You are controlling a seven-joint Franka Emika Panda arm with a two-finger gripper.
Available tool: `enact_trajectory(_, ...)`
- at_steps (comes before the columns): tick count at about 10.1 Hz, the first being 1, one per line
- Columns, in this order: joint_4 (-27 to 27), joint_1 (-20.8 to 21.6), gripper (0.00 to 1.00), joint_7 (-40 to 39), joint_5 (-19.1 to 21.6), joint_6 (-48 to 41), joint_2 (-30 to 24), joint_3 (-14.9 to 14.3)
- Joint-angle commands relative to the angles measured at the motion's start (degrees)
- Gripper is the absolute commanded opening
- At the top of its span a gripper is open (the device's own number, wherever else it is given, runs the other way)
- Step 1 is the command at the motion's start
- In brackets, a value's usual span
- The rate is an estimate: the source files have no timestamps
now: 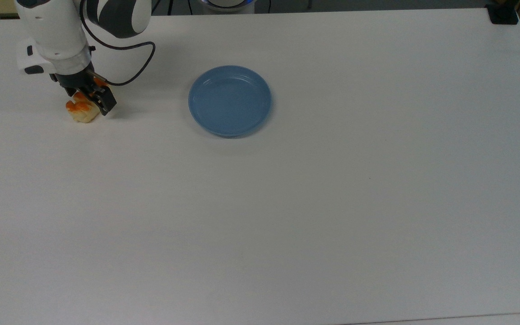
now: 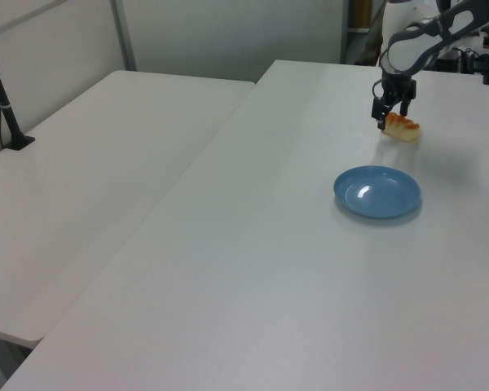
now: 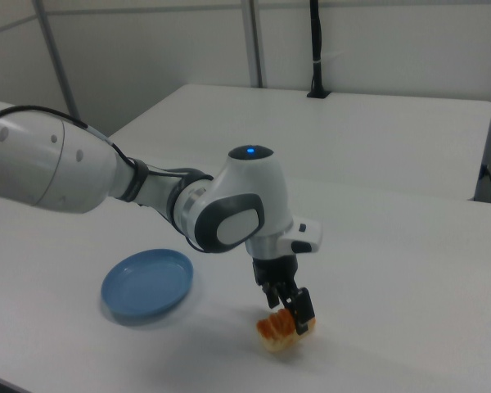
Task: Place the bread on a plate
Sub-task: 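Lower the gripper onto the bread roll and close it, then lift the bread roll and carry it over the blue plate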
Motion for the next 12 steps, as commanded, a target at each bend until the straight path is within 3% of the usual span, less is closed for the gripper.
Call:
enact_trajectory(1,-2.2,0.4,1.0,-3.3,0.9,2.1,1.2,-2.0)
enact_trajectory(2,-2.1,0.4,0.92,-3.4,0.9,3.3,1.5,-2.0)
enact_trajectory(3,-2.1,0.5,0.61,-5.6,0.9,3.5,1.5,-2.0)
enact_trajectory(4,-2.2,0.6,0.22,-6.6,0.9,3.5,1.5,-1.9)
enact_trajectory(5,-2.1,1.2,0.13,-6.0,1.1,3.4,1.3,-1.7)
enact_trajectory(7,-1.4,1.6,0.14,-4.0,1.2,1.6,-0.5,-0.7)
enact_trajectory(12,2.0,5.9,0.3,7.9,1.1,-7.3,-5.6,12.1)
